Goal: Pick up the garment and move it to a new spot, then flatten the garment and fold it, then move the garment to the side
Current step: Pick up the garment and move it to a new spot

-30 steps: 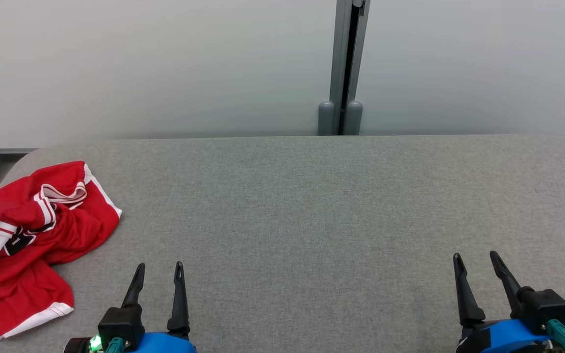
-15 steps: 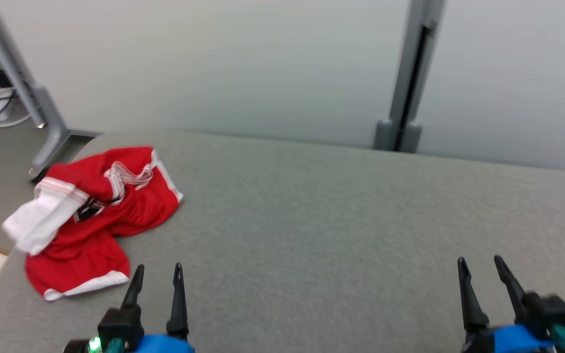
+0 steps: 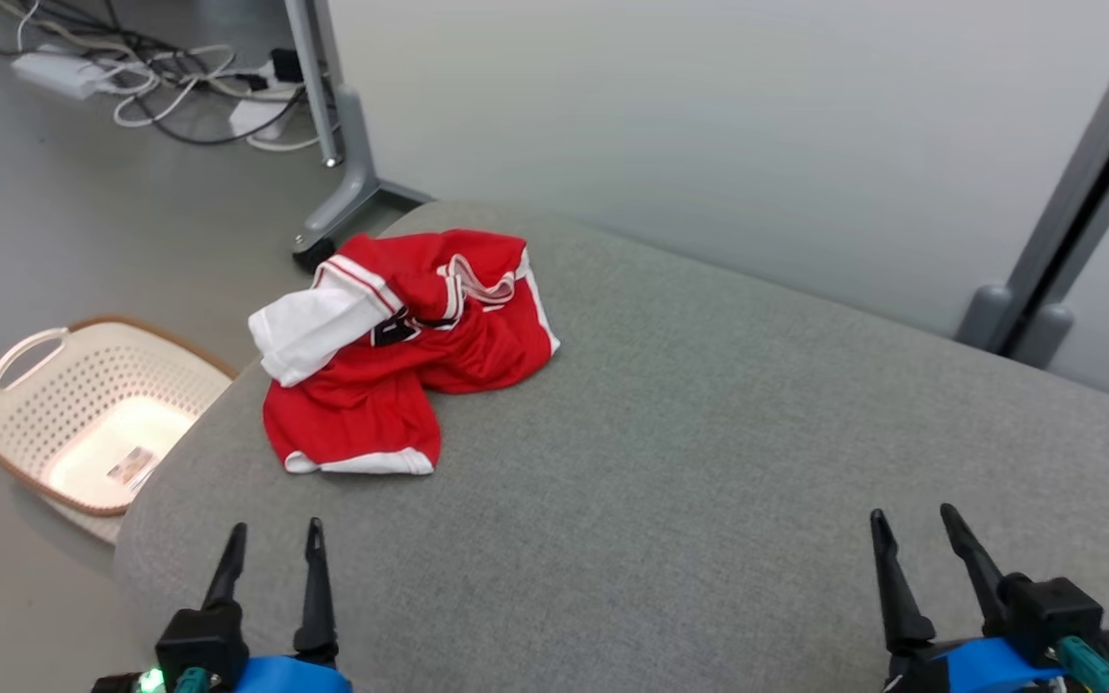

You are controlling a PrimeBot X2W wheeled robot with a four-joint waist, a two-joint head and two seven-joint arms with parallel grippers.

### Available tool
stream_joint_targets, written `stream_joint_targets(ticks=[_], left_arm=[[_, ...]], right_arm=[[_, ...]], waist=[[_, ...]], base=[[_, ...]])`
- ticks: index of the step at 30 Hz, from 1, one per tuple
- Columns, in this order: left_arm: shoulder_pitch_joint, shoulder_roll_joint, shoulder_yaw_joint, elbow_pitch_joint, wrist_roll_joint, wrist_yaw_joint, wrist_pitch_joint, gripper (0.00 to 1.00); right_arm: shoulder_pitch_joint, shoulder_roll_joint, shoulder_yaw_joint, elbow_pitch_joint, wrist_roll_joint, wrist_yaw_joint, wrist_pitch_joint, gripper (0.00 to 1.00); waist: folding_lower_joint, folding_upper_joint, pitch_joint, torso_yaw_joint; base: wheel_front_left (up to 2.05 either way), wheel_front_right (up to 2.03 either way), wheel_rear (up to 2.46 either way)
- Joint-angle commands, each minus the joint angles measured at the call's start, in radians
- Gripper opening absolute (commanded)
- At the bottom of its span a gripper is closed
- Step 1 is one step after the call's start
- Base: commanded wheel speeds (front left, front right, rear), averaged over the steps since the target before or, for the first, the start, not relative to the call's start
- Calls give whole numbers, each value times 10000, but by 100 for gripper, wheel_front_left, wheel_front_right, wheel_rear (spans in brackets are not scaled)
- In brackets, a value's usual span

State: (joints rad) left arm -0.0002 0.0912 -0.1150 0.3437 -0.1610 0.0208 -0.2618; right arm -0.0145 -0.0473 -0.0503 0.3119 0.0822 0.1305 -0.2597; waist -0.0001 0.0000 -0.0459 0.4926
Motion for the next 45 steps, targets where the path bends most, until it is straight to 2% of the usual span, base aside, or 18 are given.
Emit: stream_joint_targets(ticks=[1, 11, 16, 19, 22, 26, 27, 28, 29, 36, 41, 45], left_arm=[[71, 27, 30, -83, -54, 65, -47, 100], [322, 56, 295, -497, -218, 293, -47, 100], [-139, 119, 480, -941, -598, 119, 285, 100], [-786, 394, 772, -1888, -1008, -35, 1047, 100], [-1752, 1033, 889, -2701, -1319, -388, 2561, 100], [-3535, 1635, 1368, -2446, -2300, -686, 4538, 100], [-3954, 1560, 1604, -2132, -2752, -595, 5036, 100], [-4316, 1810, 1726, -1914, -2767, -532, 5425, 100], [-5052, 2013, 2099, -1406, -3267, -365, 6047, 100], [-6528, 2804, 2678, -103, -3783, 54, 7414, 100], [-6883, 3278, 2964, 510, -3700, 927, 8418, 100], [-6566, 3624, 2917, 719, -3439, 1521, 9310, 100]], right_arm=[[-51, -56, 54, 38, 30, 3, -37, 100], [-457, -56, 351, 254, -85, 5, -48, 100], [-286, -57, 146, 260, -41, 3, -57, 100], [-154, -56, -45, 178, -108, 3, -52, 100], [-128, -59, -220, 23, -172, 3, -55, 100], [-350, -57, -160, -196, -363, 3, 37, 100], [-431, -57, -118, -264, -427, 3, 71, 100], [-505, -59, -50, -331, -478, 3, 106, 100], [-664, -50, 159, -468, -564, 3, 209, 100], [-1159, -56, 491, -1026, -844, 3, 473, 100], [-1508, -54, 459, -1344, -908, 3, 464, 100], [-1724, -51, 483, -1510, -750, 3, 374, 100]], waist=[[1, 0, 229, 212], [1, 0, 401, 318], [1, 0, 382, 286], [1, 0, 439, 280], [1, 0, 647, 217], [1, 0, 1114, -141], [1, 0, 1254, -292], [1, 0, 1420, -467], [1, 0, 1787, -882], [1, 0, 3289, -2280], [1, 0, 4250, -3098], [1, 0, 4724, -3558]], base=[[0, 0, 0], [0, 0, 0], [0, 0, 0], [0, 0, 0], [0, 0, 0], [0, 0, 0], [0, 0, 0], [0, 0, 0], [0, 0, 0], [0, 0, 0], [0, 0, 0], [0, 0, 0]])
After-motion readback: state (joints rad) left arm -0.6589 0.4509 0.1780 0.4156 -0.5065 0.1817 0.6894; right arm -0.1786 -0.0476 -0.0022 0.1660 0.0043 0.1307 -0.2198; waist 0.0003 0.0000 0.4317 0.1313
